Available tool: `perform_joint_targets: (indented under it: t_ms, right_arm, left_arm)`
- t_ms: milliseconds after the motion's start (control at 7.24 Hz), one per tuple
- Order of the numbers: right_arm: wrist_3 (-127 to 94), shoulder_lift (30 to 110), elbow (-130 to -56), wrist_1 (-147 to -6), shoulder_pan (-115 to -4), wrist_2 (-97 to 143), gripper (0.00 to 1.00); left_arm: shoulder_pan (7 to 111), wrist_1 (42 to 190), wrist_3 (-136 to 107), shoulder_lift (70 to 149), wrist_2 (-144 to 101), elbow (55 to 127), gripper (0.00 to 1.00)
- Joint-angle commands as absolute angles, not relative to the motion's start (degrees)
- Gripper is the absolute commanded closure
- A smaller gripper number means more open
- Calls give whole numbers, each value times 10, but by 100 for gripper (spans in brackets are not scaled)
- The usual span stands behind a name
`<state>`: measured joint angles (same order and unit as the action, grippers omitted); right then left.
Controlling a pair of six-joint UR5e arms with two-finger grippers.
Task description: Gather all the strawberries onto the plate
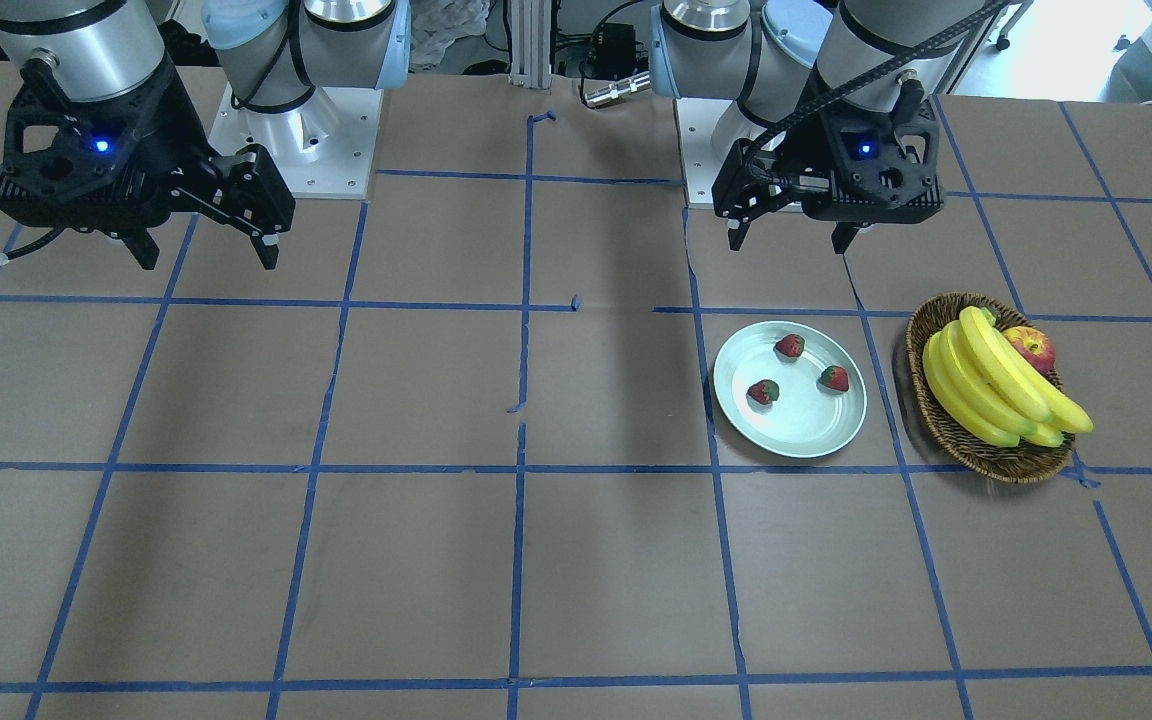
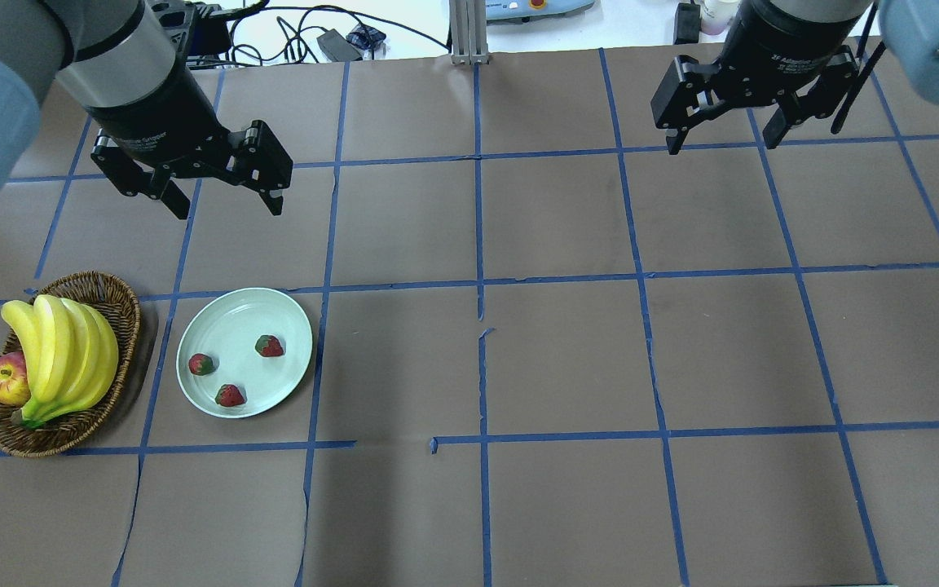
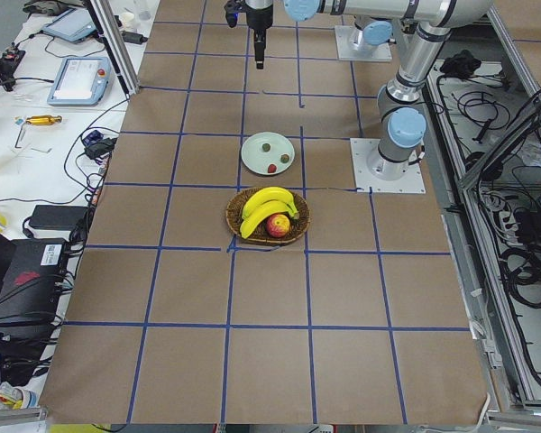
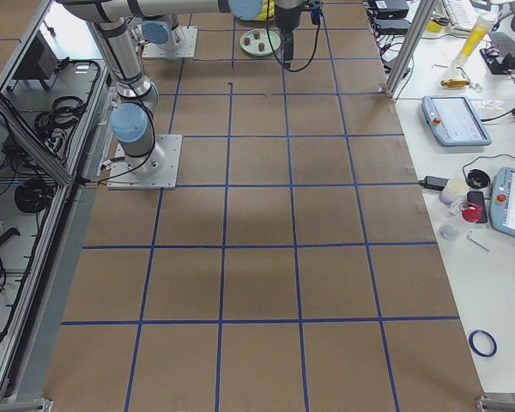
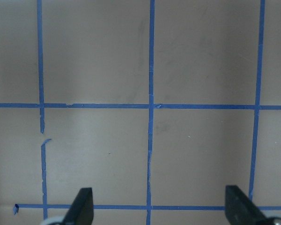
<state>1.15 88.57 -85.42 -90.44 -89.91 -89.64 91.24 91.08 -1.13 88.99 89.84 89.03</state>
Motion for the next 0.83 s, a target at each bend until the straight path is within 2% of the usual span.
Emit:
perform_joint_targets:
  t_ms: [0,691]
  right_arm:
    - [11,886,-854,-907,-899,-896,0]
    - [11,888,-851,-901,-900,-896,0]
  left_arm:
    - [909,882,-3,901,900,870,0]
    - [909,882,-9,901,894,874,0]
